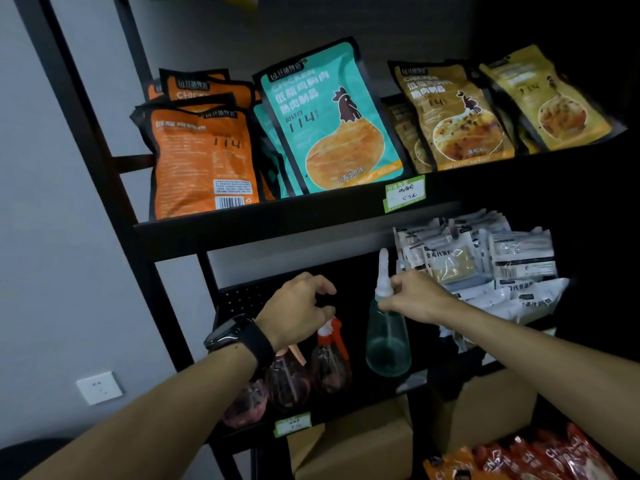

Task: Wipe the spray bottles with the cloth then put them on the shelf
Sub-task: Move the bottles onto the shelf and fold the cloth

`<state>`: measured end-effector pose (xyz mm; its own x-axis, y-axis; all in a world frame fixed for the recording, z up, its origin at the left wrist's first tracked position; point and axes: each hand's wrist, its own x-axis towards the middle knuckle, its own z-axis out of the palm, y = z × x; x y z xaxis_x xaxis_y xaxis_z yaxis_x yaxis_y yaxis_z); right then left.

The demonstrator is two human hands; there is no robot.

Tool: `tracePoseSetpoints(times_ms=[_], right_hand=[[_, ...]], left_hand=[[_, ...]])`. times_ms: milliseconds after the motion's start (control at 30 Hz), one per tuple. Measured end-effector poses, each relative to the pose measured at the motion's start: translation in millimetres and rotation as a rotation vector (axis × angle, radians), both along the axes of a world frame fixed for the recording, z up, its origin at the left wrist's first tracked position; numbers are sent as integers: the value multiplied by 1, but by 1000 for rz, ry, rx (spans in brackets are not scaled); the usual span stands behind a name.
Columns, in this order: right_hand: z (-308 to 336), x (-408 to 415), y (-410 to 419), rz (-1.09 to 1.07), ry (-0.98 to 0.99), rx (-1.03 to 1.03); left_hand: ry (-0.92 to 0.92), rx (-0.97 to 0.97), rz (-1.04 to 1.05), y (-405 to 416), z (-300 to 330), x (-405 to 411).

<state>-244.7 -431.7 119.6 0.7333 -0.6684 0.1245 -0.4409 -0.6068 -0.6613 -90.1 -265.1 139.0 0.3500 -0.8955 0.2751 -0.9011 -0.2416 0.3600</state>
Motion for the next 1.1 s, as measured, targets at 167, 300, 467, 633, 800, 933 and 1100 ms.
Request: tracePoseSetpoints(times_ms=[167, 300, 467, 633, 800, 933, 1100], right_hand=[[-15, 13, -5, -6, 20, 11], [-28, 24, -7, -23, 43, 11], [-38, 39, -4, -13, 39, 32], [-44, 48, 2, -20, 94, 2], [-55, 53, -3, -21, 90, 41], [-62, 52, -5, -26, 98, 69], [-68, 50, -4, -26, 94, 95]], left_hand=[[13, 9, 18, -6, -13, 17], [17, 6, 32, -8, -19, 29], [24, 24, 49, -7, -21, 41], [25, 31, 70, -4, -23, 51], [13, 41, 87, -1, -23, 58], [5, 60, 96, 0, -23, 61], [21, 49, 104, 3, -20, 67]])
